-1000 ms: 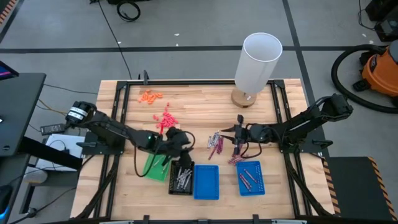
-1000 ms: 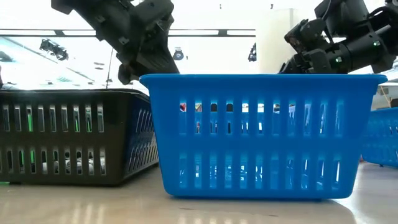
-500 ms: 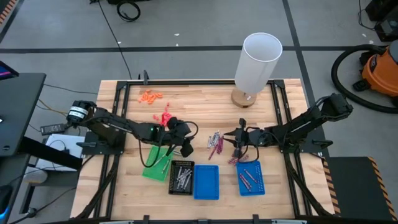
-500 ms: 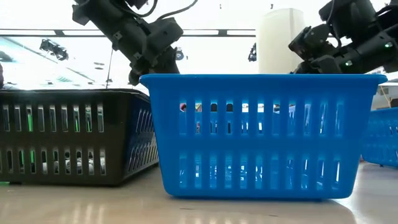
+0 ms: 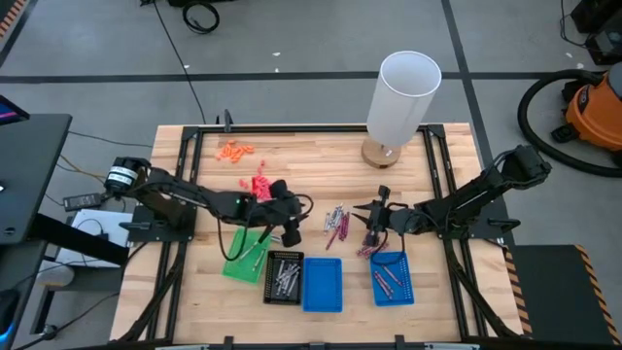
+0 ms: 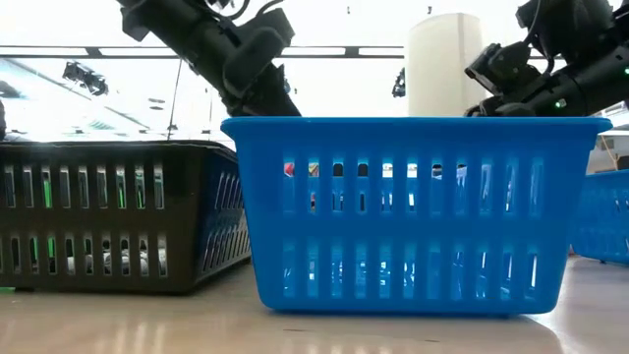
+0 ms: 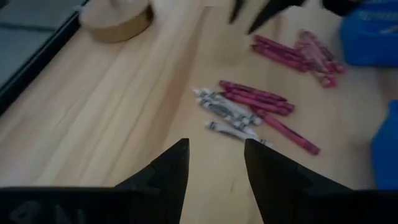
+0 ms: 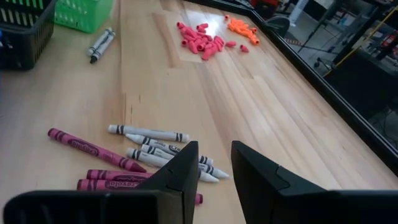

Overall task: Sort crayons
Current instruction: Put the black crayon into the black bin

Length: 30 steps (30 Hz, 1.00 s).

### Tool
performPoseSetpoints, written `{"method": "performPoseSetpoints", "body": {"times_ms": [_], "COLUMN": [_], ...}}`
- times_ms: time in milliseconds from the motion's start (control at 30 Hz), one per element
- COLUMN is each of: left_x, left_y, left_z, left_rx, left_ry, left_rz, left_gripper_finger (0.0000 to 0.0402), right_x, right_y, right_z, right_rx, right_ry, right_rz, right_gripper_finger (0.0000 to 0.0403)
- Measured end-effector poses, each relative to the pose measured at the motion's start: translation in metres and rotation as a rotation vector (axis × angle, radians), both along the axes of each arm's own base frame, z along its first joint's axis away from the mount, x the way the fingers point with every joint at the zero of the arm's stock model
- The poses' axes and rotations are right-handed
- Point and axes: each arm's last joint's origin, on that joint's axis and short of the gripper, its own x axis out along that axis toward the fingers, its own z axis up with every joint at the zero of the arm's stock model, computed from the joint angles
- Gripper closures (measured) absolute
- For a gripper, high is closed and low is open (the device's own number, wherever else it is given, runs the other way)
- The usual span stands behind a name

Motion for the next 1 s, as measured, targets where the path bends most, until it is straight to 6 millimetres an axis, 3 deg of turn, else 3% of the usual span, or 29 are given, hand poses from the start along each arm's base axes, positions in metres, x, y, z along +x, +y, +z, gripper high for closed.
{"method": "performPoseSetpoints", "body": {"times_ms": [133,333,533,733,1000], "left_x": [0.007,0.020,0.028,0.021,0.006], "left_y": [-0.005,-0.006,0.001,0.015,0.005], "left_z": [-0.009,-0.042,-0.058,-0.062,-0.043], "left_rx": [0.018,0.004,-0.046,-0.191,-0.223], "left_ry": [0.001,0.061,0.049,0.131,0.474], "left_rz": [-0.064,-0.071,-0.040,0.034,-0.010], "left_gripper_finger": [0.0235,0.0235,0.0235,0.0235,0.0235], "right_x": [0.000,-0.001,-0.001,-0.001,-0.002], "right_y": [0.002,0.005,0.006,0.006,0.006], "right_z": [0.000,0.000,0.000,0.000,-0.001], "right_rx": [0.000,-0.014,-0.017,-0.017,-0.018], "right_ry": [0.000,0.007,0.008,0.008,0.014], "right_rz": [0.008,0.032,0.034,0.034,0.033], "right_gripper_finger": [0.0298,0.0298,0.0298,0.0298,0.0298]}}
